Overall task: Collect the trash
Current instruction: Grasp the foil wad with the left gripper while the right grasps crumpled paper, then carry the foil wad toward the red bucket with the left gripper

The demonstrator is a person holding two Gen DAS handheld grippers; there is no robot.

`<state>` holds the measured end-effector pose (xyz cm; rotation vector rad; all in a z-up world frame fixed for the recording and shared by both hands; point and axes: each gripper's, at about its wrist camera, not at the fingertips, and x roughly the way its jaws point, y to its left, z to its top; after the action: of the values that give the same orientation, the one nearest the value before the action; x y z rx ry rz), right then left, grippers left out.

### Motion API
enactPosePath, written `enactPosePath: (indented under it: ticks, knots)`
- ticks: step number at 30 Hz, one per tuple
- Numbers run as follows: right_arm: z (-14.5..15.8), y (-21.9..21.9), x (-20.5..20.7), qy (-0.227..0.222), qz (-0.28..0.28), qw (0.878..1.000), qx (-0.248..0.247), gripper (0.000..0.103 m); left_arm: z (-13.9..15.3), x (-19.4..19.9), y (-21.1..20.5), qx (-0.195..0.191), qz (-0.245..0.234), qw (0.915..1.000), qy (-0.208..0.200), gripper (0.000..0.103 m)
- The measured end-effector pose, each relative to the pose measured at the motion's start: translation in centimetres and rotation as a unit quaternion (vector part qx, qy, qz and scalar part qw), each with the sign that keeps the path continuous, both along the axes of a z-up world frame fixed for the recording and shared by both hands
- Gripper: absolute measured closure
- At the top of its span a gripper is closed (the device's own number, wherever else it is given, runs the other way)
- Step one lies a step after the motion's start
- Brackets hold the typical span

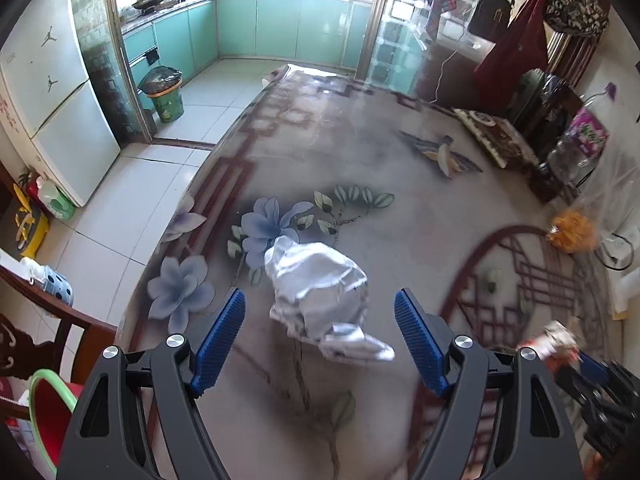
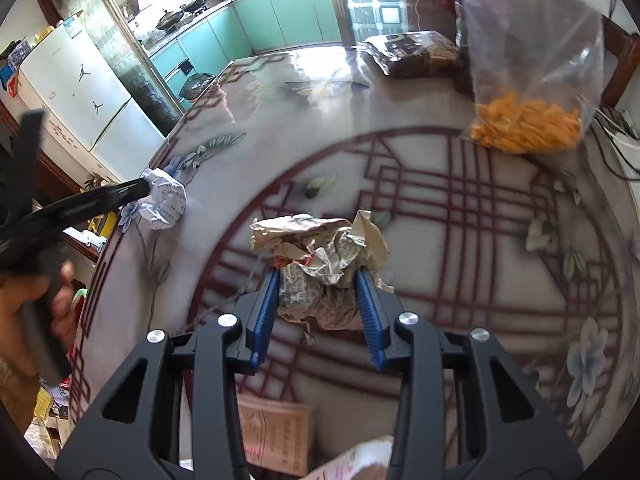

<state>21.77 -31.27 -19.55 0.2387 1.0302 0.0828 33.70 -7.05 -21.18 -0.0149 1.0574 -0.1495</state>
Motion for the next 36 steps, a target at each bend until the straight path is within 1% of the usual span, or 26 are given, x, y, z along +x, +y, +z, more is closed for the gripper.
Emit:
enactPosePath:
  ticks: [3,4,6,8,10,14,17,20,24,32,36]
  knots:
    - [-0.5,0.1,-0.3,0.009,-0.002,1.000,-0.002,0.065,-1.8,1.2,-0.4,0.015,-0.002,0.9997,0.020,0.030]
    - [-0.6,0.2,-0.5,0.010,-0.002,1.000,-0.002,0.065,-2.3,1.5,-0.4,0.014,-0.002,0.9996,0.026,0.033]
    - [-0.8,0.4,-0.5,0.011,-0.003,1.000,0.001,0.065,-2.7,1.7,-0.3,0.013,-0.004,0.9994,0.033,0.049]
    - [-0.7,0.5,-0.6,0.010,-0.005,1.000,0.005,0.065,-2.5,1.5,-0.3,0.020,-0.008,0.9993,0.030,0.051]
    - [-0.3,0.8,-0.9,0.006,-0.003,1.000,0.006,0.065,-1.9,0.8,-0.1,0.012,-0.018,0.9994,0.027,0.051]
    - [1.2,1.5,-1.6,-0.007,0.001,1.000,0.008,0.065,0.5,-2.1,0.8,0.008,-0.038,0.9992,0.005,0.051]
    - [2.3,2.5,-2.6,-0.016,0.003,1.000,0.006,0.065,2.0,-4.4,1.4,0.016,-0.059,0.9981,-0.008,0.051]
    - [3.1,3.5,-3.7,-0.020,0.002,1.000,0.001,0.065,3.5,-7.9,2.1,0.028,-0.080,0.9962,-0.021,0.051]
    - [3.8,4.7,-5.6,-0.019,-0.005,1.000,-0.011,0.065,5.0,-12.1,3.4,0.036,-0.098,0.9940,-0.032,0.050]
    - [4.7,5.8,-9.4,-0.019,-0.026,0.999,-0.030,0.065,6.5,-18.9,4.7,0.020,-0.114,0.9925,-0.040,0.050]
    - [5.1,5.8,-11.1,-0.024,-0.045,0.998,-0.028,0.065,6.2,-21.1,5.1,0.017,-0.125,0.9916,-0.028,0.050]
